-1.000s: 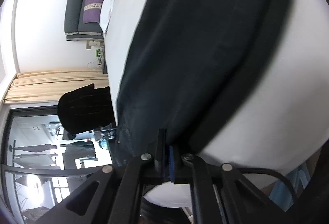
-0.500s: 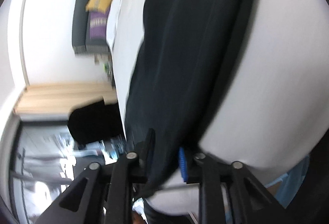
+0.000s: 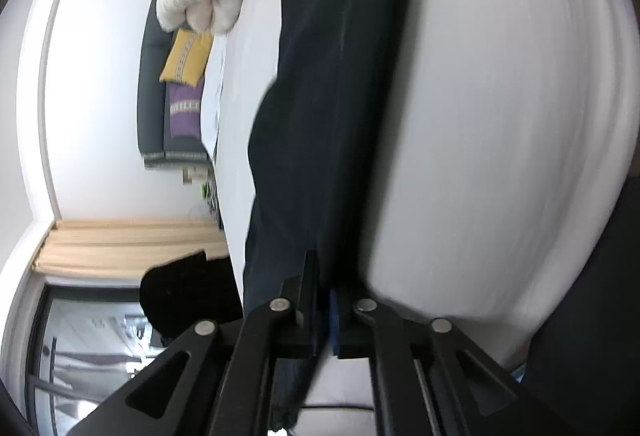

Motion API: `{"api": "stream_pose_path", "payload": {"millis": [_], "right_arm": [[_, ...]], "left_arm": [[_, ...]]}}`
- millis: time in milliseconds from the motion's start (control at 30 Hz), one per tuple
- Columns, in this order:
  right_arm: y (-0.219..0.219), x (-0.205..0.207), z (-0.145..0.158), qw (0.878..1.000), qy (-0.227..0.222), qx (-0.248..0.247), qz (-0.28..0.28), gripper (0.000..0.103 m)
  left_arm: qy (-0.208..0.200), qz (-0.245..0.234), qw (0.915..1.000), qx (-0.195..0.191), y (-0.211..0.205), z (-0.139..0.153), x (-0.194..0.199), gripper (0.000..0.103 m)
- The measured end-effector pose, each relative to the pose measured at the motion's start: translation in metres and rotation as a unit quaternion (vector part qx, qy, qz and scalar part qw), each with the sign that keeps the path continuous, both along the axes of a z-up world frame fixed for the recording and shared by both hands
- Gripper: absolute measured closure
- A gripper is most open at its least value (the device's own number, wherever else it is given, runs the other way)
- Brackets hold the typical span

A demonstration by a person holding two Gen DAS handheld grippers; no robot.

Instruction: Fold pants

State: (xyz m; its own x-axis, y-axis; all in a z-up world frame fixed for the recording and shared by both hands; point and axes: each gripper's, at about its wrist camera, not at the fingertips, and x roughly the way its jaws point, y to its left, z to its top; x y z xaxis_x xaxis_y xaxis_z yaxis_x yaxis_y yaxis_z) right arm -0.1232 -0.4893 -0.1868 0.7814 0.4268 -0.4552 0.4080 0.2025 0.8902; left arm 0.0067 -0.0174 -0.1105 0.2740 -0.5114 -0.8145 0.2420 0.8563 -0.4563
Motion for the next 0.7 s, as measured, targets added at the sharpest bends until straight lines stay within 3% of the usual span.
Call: {"api": "stream_pose_path", "payload": {"millis": [67, 133, 200, 233, 333, 400, 467, 600, 633, 667, 700], "right_arm": [[-0.02, -0.002, 0.005, 0.999, -0.019, 0.0, -0.038, 0.071], [-0.041, -0.003, 0.008, 0.997, -0.03, -0.01, -0.072, 0.064], [-0.069, -0.005, 0.002, 0.993, -0.036, 0.005, -0.116, 0.064], [-0.079, -0.006, -0.003, 0.991, -0.039, 0.011, -0.126, 0.067], [-0.11, -0.007, -0.014, 0.987, -0.02, -0.006, -0.157, 0.102], [-0.121, -0.009, -0.022, 0.985, -0.031, 0.018, -0.17, 0.102], [-0.122, -0.007, -0.014, 0.987, -0.026, -0.007, -0.16, 0.101], [-0.12, -0.027, 0.009, 0.98, -0.014, -0.053, -0.193, 0.079], [-0.12, -0.036, 0.018, 0.973, -0.001, -0.07, -0.22, 0.068], [-0.116, -0.045, 0.032, 0.964, 0.026, -0.099, -0.244, 0.049], [-0.113, -0.046, 0.042, 0.963, 0.025, -0.117, -0.243, 0.048]], "left_arm": [[-0.001, -0.001, 1.0, 0.0, 0.001, 0.0, 0.0, 0.092], [0.0, -0.001, 1.0, -0.001, 0.003, 0.0, 0.001, 0.092], [-0.001, -0.001, 1.0, -0.002, 0.006, 0.0, 0.001, 0.092], [-0.001, -0.001, 1.0, -0.002, 0.006, 0.0, 0.001, 0.092], [-0.001, 0.0, 1.0, -0.005, 0.009, 0.0, 0.001, 0.092], [-0.001, 0.0, 1.0, -0.007, 0.011, 0.0, 0.001, 0.092], [-0.002, 0.0, 1.0, -0.008, 0.013, 0.0, 0.0, 0.092], [-0.004, 0.001, 0.9999, -0.014, 0.018, -0.001, -0.001, 0.092], [-0.005, 0.002, 0.9999, -0.015, 0.019, -0.002, -0.001, 0.092], [-0.006, 0.004, 0.9998, -0.017, 0.02, -0.002, -0.002, 0.092], [-0.006, 0.006, 0.9998, -0.018, 0.021, -0.002, -0.002, 0.092]]}}
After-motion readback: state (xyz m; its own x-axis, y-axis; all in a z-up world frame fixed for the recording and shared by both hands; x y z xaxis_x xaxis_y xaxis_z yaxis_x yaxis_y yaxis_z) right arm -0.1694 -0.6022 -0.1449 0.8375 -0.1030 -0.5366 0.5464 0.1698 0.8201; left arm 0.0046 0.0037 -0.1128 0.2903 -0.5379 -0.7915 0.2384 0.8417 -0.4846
